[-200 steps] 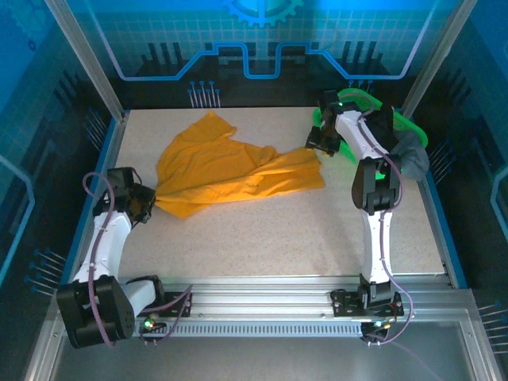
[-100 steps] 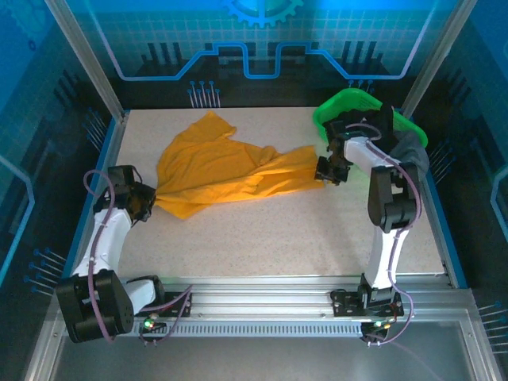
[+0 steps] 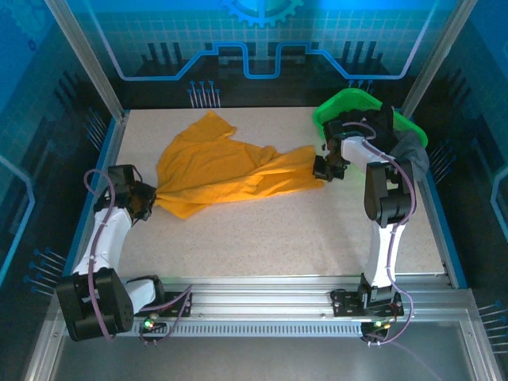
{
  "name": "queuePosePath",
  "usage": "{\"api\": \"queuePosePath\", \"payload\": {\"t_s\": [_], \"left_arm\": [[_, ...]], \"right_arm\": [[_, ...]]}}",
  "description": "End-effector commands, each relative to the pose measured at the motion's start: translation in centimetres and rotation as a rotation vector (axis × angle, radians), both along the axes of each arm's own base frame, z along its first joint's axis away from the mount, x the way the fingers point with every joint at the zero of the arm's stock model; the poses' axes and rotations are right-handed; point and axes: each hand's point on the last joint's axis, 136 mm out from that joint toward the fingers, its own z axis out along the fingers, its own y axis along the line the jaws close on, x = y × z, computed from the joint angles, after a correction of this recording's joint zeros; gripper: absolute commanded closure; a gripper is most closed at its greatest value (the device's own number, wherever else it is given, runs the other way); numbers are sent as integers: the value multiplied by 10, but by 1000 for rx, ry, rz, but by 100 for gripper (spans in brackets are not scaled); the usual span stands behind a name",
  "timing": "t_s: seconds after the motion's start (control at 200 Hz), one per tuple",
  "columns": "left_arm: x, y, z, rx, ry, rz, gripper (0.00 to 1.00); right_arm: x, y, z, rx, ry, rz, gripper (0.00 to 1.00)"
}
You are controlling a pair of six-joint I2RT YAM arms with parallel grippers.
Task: Fold and stack the t-shirts
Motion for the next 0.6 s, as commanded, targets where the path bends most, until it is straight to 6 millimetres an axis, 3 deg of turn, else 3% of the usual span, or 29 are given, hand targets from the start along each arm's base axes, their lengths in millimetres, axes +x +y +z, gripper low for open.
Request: {"api": "queuePosePath", "payload": {"t_s": [0.0,0.265,0.595], "left_arm": [[10,-2,9,-3,-33,-22,100],[12,0,10,7,-32,-20,100],[14,8,12,47,-22,-2,100]], "right_arm": [[1,1,11,19,-14,-2,100],[-18,7,62,28,-72,-35,100],[-76,13,105,36,-72,-54,100]]}}
